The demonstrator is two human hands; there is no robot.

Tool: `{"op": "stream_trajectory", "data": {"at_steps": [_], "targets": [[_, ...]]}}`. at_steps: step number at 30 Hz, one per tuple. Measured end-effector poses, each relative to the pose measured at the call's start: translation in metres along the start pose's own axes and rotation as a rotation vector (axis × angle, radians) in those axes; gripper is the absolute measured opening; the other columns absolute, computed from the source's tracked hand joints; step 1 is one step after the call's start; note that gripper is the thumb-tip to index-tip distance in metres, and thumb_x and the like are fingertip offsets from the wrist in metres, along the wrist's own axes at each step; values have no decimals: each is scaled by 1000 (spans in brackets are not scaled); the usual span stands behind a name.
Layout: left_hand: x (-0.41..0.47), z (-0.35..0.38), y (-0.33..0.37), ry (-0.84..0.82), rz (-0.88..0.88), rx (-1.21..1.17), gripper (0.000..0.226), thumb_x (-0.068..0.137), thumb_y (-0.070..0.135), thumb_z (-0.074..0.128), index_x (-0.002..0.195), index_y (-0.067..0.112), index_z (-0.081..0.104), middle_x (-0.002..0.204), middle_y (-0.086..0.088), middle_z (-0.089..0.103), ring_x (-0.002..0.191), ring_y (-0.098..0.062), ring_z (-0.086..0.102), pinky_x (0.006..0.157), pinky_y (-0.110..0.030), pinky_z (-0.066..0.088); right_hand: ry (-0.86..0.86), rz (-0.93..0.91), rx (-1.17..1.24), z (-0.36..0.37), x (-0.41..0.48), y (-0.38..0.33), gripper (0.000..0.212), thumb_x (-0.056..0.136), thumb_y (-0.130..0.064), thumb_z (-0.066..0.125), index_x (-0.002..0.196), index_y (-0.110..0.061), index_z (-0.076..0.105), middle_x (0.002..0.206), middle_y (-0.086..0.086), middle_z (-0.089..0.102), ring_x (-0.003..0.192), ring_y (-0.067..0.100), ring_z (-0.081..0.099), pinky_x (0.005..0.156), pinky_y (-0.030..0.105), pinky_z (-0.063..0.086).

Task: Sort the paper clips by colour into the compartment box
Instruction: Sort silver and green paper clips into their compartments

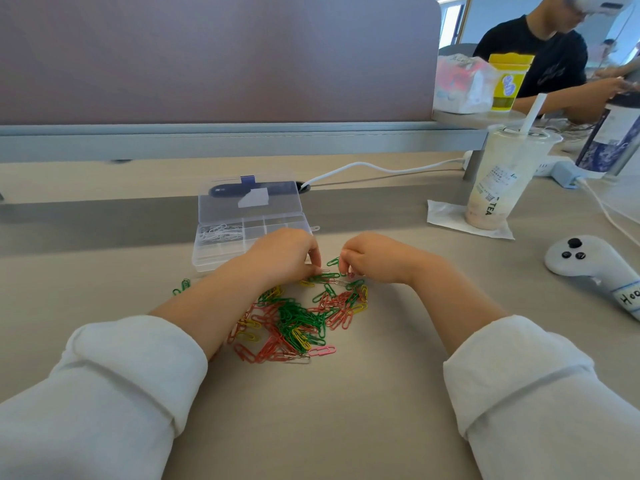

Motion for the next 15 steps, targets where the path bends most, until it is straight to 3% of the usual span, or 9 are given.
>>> {"op": "stream_trajectory", "data": {"at_steps": [3, 8, 15], "targets": [[-3, 3, 0, -56, -20, -17, 21, 92, 33, 53, 104, 19, 62, 102, 2, 58, 98, -17, 54, 74, -26, 38, -8, -24, -1, -1, -2, 0, 26, 94, -12, 42, 95, -14, 67, 69, -11, 51, 60, 1, 44, 52, 14, 33], [-6, -2, -1, -42, -27, -207, 14, 98, 28, 37, 94, 17, 45, 77, 6, 50, 66, -10, 46, 56, -26, 34, 3, -73, -60, -3, -5, -4, 12, 79, -23, 71, 87, -15, 72, 58, -12, 45, 54, 4, 41, 49, 18, 29], [-9, 0, -1, -109, -19, -443, 20, 99, 24, 32, 81, 21, 39, 77, 5, 53, 66, -11, 45, 58, -24, 38, -71, -18, -127, 7, -5, -2, 15, 82, -19, 67, 88, -7, 71, 65, -3, 52, 58, 10, 44, 49, 18, 34]]}}
Point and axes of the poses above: each hand's wrist, its own x-axis towards the middle knuckle, its own z-axis out of the palm, y = z × x, the point moved 9 cm from there along x, towards the middle knuckle
